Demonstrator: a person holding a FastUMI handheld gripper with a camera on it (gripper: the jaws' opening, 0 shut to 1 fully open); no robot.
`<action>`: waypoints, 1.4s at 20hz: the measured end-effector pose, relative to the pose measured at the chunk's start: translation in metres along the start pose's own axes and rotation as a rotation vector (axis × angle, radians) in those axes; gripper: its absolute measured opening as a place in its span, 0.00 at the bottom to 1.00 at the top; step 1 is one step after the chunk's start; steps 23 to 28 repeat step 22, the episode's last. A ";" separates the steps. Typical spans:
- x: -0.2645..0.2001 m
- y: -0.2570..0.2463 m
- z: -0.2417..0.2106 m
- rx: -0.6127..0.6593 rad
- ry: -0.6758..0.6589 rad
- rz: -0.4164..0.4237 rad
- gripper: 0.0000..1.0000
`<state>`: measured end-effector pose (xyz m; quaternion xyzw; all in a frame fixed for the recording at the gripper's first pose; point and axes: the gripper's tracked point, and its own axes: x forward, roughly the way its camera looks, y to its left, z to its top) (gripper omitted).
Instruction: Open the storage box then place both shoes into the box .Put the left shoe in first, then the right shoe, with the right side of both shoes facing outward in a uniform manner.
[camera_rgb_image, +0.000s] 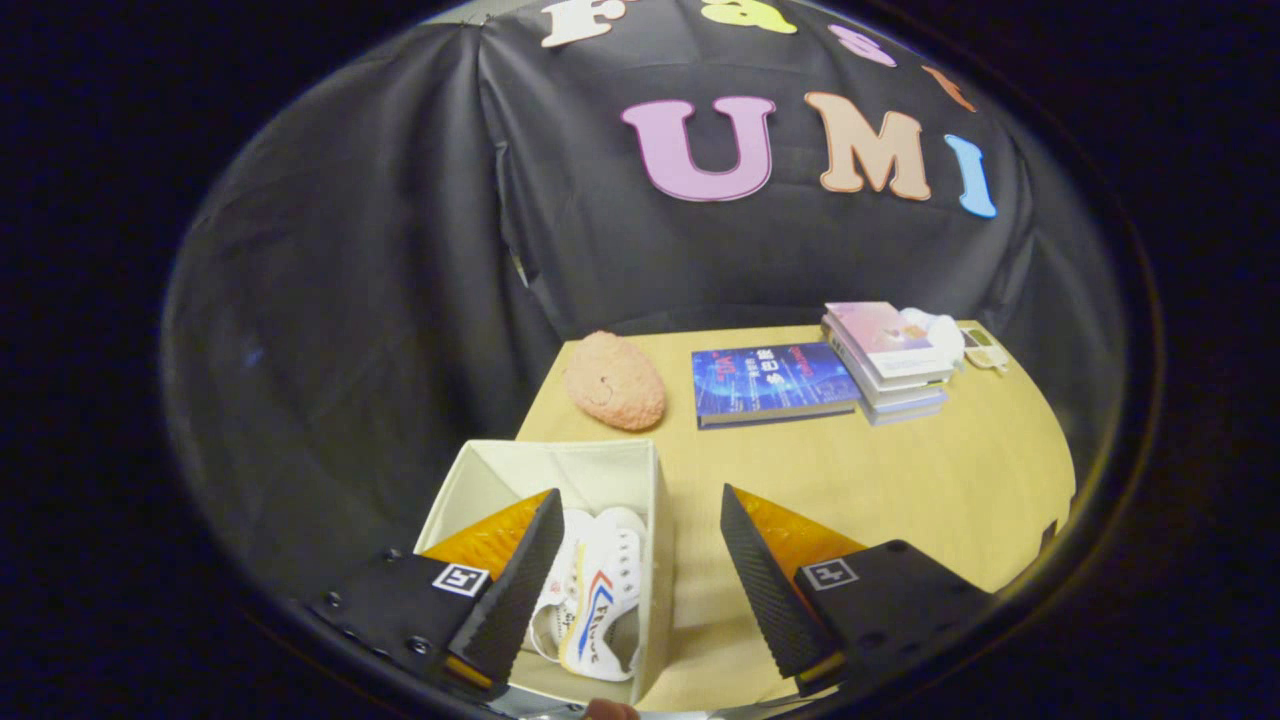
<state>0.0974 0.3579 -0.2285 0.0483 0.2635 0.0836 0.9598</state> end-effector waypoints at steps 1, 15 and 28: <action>-0.006 -0.012 0.009 -0.004 -0.019 -0.007 0.97; -0.100 -0.210 0.171 -0.061 -0.425 -0.152 0.97; -0.152 -0.270 0.203 -0.159 -0.524 -0.201 0.97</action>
